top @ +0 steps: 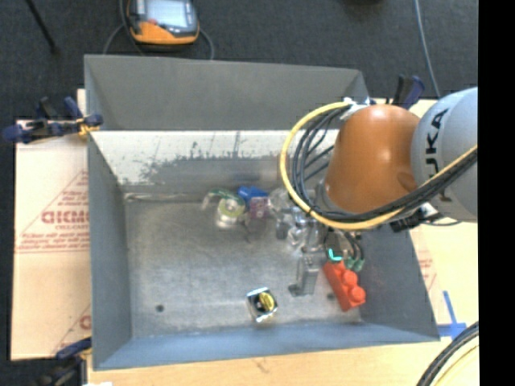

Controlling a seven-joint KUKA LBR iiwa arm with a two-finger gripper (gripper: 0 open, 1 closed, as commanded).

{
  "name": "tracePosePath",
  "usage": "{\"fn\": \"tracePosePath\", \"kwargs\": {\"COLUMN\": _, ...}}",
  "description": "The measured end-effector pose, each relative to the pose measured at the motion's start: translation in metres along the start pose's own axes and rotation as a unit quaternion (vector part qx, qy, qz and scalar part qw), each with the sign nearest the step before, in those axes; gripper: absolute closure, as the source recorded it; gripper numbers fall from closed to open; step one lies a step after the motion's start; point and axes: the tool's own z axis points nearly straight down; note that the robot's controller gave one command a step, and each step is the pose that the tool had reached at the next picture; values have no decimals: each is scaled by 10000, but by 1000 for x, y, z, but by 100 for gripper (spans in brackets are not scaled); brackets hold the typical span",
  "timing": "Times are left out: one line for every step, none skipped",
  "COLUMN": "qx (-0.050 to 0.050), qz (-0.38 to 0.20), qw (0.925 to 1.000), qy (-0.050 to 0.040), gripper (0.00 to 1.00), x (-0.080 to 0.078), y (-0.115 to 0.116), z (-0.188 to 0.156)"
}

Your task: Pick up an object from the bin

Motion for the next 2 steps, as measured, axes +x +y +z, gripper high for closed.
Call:
{"fn": "tracePosePath", "kwargs": {"qx": 1, "qz": -1011, "qw": 9949, "qy": -7, "gripper": 0, "x": 9, "y": -15, "z": 129}}
{"fn": "tracePosePath", "kwargs": {"qx": -35, "qz": -2241, "qw": 9745, "qy": -45, "gripper": 0, "x": -15, "y": -128, "z": 122}}
